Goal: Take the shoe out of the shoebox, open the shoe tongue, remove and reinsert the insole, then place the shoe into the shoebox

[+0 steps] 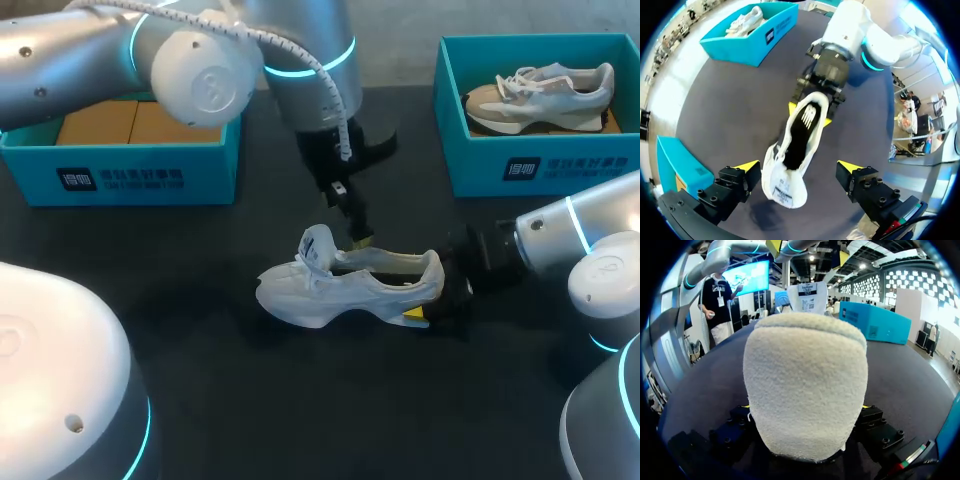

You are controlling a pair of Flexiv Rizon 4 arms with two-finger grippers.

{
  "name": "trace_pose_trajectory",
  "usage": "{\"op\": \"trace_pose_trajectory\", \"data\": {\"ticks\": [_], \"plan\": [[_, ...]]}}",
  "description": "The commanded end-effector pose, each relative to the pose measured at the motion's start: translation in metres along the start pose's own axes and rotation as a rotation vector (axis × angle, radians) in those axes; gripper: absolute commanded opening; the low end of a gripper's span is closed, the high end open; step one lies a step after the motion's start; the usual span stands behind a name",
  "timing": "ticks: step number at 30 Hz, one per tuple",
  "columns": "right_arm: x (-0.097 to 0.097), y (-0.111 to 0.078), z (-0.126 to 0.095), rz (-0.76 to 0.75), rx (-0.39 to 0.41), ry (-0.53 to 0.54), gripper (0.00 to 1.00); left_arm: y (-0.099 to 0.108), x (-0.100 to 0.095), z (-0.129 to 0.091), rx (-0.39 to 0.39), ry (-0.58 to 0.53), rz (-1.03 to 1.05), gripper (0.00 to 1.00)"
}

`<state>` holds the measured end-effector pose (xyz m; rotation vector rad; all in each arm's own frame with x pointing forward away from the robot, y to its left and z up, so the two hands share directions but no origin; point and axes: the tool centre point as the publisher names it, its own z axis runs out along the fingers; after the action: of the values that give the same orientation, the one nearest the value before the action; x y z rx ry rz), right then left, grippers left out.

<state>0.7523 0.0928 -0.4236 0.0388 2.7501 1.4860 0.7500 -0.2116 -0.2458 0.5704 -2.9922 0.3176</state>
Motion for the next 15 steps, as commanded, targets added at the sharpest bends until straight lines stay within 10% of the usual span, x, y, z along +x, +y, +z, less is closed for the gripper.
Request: {"op": "trace_pose_trajectory", "data": {"ticks": [1, 4, 15], "plan": [[0.0, -0.001, 0.006, 0.001, 0.005, -0.001, 0.0, 0.003, 0.004, 0.008, 0.07, 0.014, 0.051, 1.0], [0.0, -0.001, 0.006, 0.001, 0.005, -0.001, 0.0, -0.004, 0.005, 0.012, 0.06, 0.009, 0.079, 0.05], [0.0, -0.001, 0.006, 0.001, 0.005, -0.001, 0.0, -0.017, 0.013, 0.026, 0.052, 0.007, 0.175, 0.0]]}}
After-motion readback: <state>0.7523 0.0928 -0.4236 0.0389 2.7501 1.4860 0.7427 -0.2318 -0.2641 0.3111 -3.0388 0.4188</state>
